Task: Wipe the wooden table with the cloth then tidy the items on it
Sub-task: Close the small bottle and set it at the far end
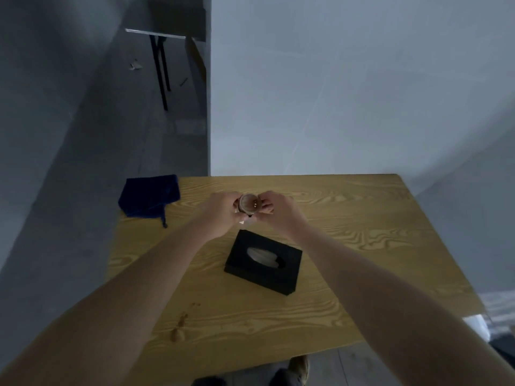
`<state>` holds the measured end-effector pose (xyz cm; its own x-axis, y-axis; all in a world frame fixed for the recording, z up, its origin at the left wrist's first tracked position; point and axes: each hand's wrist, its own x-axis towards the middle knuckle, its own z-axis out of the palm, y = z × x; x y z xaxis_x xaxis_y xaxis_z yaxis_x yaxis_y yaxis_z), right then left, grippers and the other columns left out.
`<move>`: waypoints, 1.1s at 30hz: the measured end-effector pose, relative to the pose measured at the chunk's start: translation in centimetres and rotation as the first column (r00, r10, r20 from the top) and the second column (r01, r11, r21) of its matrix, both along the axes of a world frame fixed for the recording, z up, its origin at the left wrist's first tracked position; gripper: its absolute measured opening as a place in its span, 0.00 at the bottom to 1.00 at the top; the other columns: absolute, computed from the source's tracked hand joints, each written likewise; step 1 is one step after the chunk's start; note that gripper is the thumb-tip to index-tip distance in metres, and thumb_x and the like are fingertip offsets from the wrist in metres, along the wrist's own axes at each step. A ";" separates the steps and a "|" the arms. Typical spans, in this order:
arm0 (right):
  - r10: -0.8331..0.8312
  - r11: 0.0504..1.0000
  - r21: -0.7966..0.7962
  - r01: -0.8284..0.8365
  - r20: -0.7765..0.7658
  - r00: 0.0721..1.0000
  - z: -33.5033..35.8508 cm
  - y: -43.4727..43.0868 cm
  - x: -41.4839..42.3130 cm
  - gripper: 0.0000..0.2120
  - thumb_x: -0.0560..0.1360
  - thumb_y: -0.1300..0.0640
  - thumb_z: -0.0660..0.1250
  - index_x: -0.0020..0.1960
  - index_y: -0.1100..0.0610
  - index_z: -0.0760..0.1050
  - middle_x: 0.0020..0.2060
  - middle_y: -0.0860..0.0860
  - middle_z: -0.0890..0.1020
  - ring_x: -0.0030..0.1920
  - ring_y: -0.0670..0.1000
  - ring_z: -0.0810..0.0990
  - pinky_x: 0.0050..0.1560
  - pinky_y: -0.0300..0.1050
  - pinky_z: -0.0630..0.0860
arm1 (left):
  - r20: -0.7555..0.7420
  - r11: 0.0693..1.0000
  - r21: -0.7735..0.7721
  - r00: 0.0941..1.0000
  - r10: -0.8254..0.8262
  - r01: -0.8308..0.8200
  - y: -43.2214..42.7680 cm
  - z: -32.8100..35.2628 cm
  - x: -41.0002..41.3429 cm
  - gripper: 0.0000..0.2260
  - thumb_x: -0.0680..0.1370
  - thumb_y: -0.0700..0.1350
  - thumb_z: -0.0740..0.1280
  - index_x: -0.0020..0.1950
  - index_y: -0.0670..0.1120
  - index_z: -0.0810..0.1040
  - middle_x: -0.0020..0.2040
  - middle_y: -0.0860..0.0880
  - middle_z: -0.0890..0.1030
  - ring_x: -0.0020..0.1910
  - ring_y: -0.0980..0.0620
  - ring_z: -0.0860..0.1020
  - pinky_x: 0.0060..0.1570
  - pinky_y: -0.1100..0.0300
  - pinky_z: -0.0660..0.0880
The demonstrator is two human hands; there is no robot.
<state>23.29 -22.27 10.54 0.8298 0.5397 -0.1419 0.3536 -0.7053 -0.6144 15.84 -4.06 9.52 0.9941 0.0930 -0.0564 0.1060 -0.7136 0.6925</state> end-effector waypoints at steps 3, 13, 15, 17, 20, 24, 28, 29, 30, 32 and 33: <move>-0.059 0.998 0.012 0.059 0.001 0.998 0.6 -4.5 2.1 0.19 0.75 0.58 0.78 0.64 0.55 0.80 0.55 0.49 0.87 0.56 0.47 0.84 0.58 0.44 0.80 | 0.024 0.999 -0.002 0.998 -0.051 0.051 -3.9 0.7 3.0 0.17 0.75 0.47 0.79 0.62 0.49 0.84 0.52 0.51 0.87 0.52 0.50 0.84 0.55 0.46 0.82; -0.132 0.991 0.005 0.132 -0.011 0.991 0.2 -22.7 10.3 0.17 0.74 0.56 0.78 0.62 0.54 0.80 0.51 0.46 0.85 0.55 0.46 0.84 0.60 0.47 0.80 | 0.025 0.990 -0.049 0.991 -0.131 0.132 -21.3 -1.1 13.3 0.09 0.73 0.44 0.78 0.52 0.50 0.85 0.45 0.51 0.87 0.48 0.47 0.84 0.50 0.40 0.82; -0.143 0.990 -0.005 0.143 -0.025 0.989 -0.5 -26.3 12.0 0.17 0.74 0.57 0.78 0.62 0.53 0.81 0.50 0.45 0.85 0.54 0.45 0.84 0.60 0.47 0.80 | 0.006 0.991 -0.064 0.993 -0.121 0.121 -25.1 -1.8 15.1 0.09 0.73 0.42 0.78 0.51 0.49 0.85 0.45 0.50 0.86 0.48 0.46 0.84 0.50 0.41 0.81; -0.158 0.987 -0.012 0.158 -0.048 0.986 -1.3 -29.8 13.6 0.18 0.74 0.57 0.79 0.62 0.52 0.81 0.51 0.45 0.86 0.54 0.45 0.84 0.61 0.47 0.80 | -0.011 0.990 -0.080 0.993 -0.118 0.116 -28.9 -2.7 16.9 0.09 0.73 0.42 0.77 0.52 0.47 0.85 0.46 0.49 0.86 0.48 0.45 0.83 0.51 0.41 0.80; -0.194 0.981 -0.022 0.193 -0.065 0.979 -2.6 -34.5 15.6 0.19 0.74 0.57 0.79 0.63 0.53 0.81 0.52 0.46 0.86 0.55 0.46 0.84 0.59 0.46 0.80 | -0.045 0.986 -0.112 0.991 -0.125 0.120 -33.8 -3.9 19.4 0.10 0.73 0.41 0.76 0.53 0.48 0.85 0.48 0.49 0.86 0.50 0.45 0.83 0.53 0.41 0.81; -0.253 0.967 -0.040 0.250 -0.103 0.962 -4.6 -40.4 18.2 0.19 0.74 0.57 0.79 0.63 0.53 0.81 0.50 0.45 0.85 0.52 0.43 0.82 0.55 0.40 0.76 | -0.089 0.983 -0.128 0.985 -0.146 0.134 -40.0 -5.7 22.3 0.09 0.74 0.40 0.76 0.52 0.50 0.85 0.47 0.52 0.86 0.48 0.47 0.83 0.51 0.43 0.81; -0.270 0.963 -0.051 0.265 -0.147 0.952 -6.7 -44.4 20.2 0.19 0.74 0.58 0.79 0.63 0.52 0.82 0.52 0.46 0.87 0.54 0.44 0.84 0.53 0.36 0.76 | -0.114 0.983 -0.100 0.979 -0.166 0.155 -44.1 -7.9 24.9 0.08 0.74 0.41 0.77 0.51 0.48 0.84 0.44 0.51 0.86 0.44 0.48 0.83 0.49 0.43 0.81; -0.274 0.962 -0.054 0.269 -0.157 0.949 -7.1 -45.1 20.6 0.19 0.74 0.58 0.79 0.64 0.52 0.82 0.52 0.46 0.87 0.54 0.43 0.84 0.51 0.34 0.75 | -0.121 0.983 -0.094 0.978 -0.169 0.158 -44.8 -8.3 25.4 0.08 0.74 0.41 0.77 0.52 0.47 0.85 0.44 0.50 0.86 0.44 0.47 0.83 0.49 0.43 0.81; -0.278 0.961 -0.056 0.272 -0.164 0.947 -7.5 -45.7 21.0 0.19 0.74 0.58 0.78 0.64 0.52 0.82 0.52 0.45 0.87 0.54 0.43 0.84 0.50 0.33 0.74 | -0.124 0.983 -0.086 0.978 -0.169 0.159 -45.5 -8.6 25.8 0.09 0.74 0.41 0.77 0.53 0.47 0.85 0.44 0.49 0.86 0.45 0.47 0.83 0.49 0.43 0.81; -0.281 0.960 -0.066 0.274 -0.166 0.945 -8.3 -46.6 21.6 0.17 0.74 0.58 0.78 0.62 0.52 0.82 0.51 0.45 0.87 0.53 0.44 0.84 0.48 0.31 0.73 | -0.131 0.985 -0.067 0.977 -0.166 0.158 -46.7 -9.2 26.4 0.09 0.74 0.41 0.77 0.54 0.46 0.85 0.45 0.49 0.86 0.45 0.45 0.83 0.49 0.44 0.81; -0.283 0.959 -0.072 0.274 -0.163 0.945 -8.7 -47.0 21.9 0.17 0.74 0.58 0.78 0.61 0.51 0.83 0.50 0.45 0.87 0.53 0.43 0.84 0.48 0.31 0.74 | -0.134 0.986 -0.057 0.977 -0.164 0.157 -47.2 -9.5 26.7 0.09 0.75 0.42 0.77 0.54 0.47 0.84 0.46 0.49 0.86 0.46 0.45 0.83 0.49 0.44 0.81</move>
